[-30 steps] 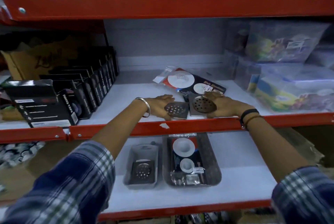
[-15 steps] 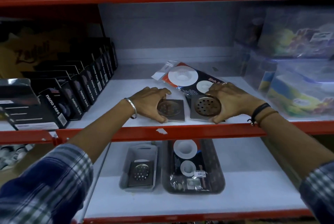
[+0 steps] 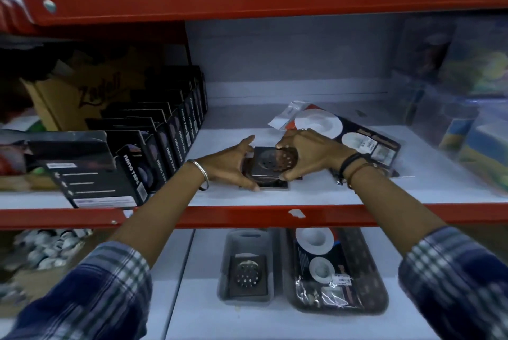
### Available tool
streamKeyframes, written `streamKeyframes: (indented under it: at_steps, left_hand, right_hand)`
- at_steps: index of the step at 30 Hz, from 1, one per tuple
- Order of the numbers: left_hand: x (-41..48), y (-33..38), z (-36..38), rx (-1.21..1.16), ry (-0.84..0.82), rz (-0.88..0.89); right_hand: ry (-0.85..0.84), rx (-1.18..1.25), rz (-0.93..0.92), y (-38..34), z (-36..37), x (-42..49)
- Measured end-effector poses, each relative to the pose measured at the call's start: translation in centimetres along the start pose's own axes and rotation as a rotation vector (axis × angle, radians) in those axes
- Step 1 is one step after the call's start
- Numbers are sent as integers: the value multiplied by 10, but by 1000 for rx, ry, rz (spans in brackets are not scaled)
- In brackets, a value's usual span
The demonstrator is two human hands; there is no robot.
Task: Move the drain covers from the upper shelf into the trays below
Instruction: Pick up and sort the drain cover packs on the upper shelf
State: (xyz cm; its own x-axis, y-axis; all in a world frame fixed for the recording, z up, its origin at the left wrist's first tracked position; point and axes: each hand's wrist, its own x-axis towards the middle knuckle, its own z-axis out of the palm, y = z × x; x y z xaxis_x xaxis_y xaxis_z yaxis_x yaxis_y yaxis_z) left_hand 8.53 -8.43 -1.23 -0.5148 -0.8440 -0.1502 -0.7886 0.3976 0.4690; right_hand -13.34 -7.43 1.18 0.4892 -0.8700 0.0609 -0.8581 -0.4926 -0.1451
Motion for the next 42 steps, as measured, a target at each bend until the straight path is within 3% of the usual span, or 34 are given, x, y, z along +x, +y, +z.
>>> streamKeyframes:
  at_steps: [12, 20, 23, 26, 29, 32, 34, 36, 38, 40, 42]
  left_hand:
    - [6, -18, -7, 45, -55, 1]
    - [-1, -13, -12, 72, -85, 13]
    - [-1, 7, -12, 58, 57, 58]
    - [10, 47, 0, -63, 264, 188]
    - [28, 93, 30, -257, 286, 152]
    - [54, 122, 60, -373, 191, -61]
    - [70, 133, 72, -476, 222, -197]
    - [82, 141, 75, -598, 323, -303]
    - [89, 150, 74, -748, 475, -337]
    - [94, 153, 68, -894, 618, -246]
    - [96, 157, 62, -971, 649, -178]
  right_hand:
    - [-267, 44, 47, -12, 14, 19]
    - [-268, 44, 88, -12, 14, 16]
    - [-147, 149, 150, 3, 5, 2]
    - [94, 247, 211, 37, -9, -20]
    - [313, 169, 372, 84, -14, -39]
    - [249, 162, 613, 130, -10, -55]
    - [149, 211, 715, 155, -5, -64]
    - [182, 336, 716, 160, -6, -70]
    - [321, 473, 623, 156, -11, -76]
    - [395, 552, 540, 148, -16, -81]
    - [455, 602, 518, 146, -19, -85]
